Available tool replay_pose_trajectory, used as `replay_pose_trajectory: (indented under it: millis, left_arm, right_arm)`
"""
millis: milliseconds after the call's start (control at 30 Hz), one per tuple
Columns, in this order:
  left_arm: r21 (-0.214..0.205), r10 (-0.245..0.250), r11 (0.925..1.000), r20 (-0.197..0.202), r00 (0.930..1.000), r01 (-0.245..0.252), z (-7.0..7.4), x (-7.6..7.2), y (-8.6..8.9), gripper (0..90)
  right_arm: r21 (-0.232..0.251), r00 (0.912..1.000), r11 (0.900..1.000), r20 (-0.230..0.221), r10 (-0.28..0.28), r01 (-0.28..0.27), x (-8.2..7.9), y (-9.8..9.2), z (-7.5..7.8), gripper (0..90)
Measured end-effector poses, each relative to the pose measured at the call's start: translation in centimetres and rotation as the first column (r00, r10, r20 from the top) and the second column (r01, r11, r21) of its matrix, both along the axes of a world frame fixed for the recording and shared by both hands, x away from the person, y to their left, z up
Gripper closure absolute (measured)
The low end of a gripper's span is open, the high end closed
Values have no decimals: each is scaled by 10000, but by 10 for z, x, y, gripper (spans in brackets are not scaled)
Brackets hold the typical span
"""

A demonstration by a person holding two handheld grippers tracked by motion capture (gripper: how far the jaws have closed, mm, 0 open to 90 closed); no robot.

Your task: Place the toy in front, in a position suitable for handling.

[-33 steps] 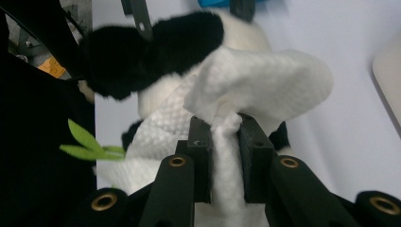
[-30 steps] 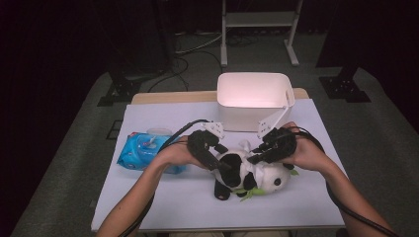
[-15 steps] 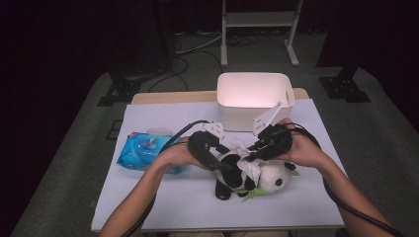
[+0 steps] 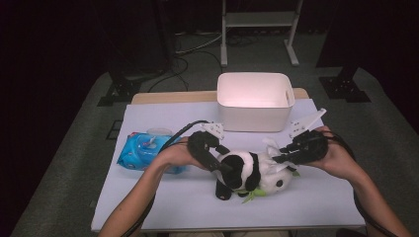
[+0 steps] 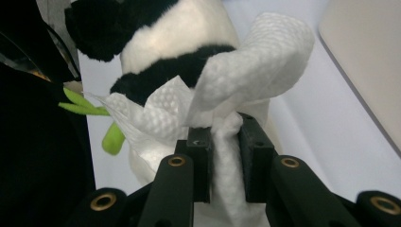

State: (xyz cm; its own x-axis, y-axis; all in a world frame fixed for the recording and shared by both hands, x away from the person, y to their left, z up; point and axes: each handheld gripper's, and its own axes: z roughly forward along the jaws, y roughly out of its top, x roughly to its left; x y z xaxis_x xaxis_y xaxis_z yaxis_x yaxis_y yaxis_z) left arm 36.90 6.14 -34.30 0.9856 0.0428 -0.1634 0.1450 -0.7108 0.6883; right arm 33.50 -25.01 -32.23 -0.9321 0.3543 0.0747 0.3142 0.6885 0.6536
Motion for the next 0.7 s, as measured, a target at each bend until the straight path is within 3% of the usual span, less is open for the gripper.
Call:
replay_pose_trajectory:
  millis: [267, 400, 700]
  left_arm:
    - [71, -18, 10000, 130, 9999, 17, 2, -3, 1, 320]
    - [-95, 100, 9999, 153, 9998, -99, 0, -5, 3, 320]
    - [-658, 137, 9978, 283, 9995, -118, -6, -8, 10, 320]
  right_arm:
    - [281, 9979, 9976, -113, -634, 637, -8, -24, -12, 762]
    - [727, 9965, 9939, -160, -824, 833, -11, -33, -18, 762]
    - [1158, 9891, 9826, -408, -1413, 1451, -16, -54, -38, 764]
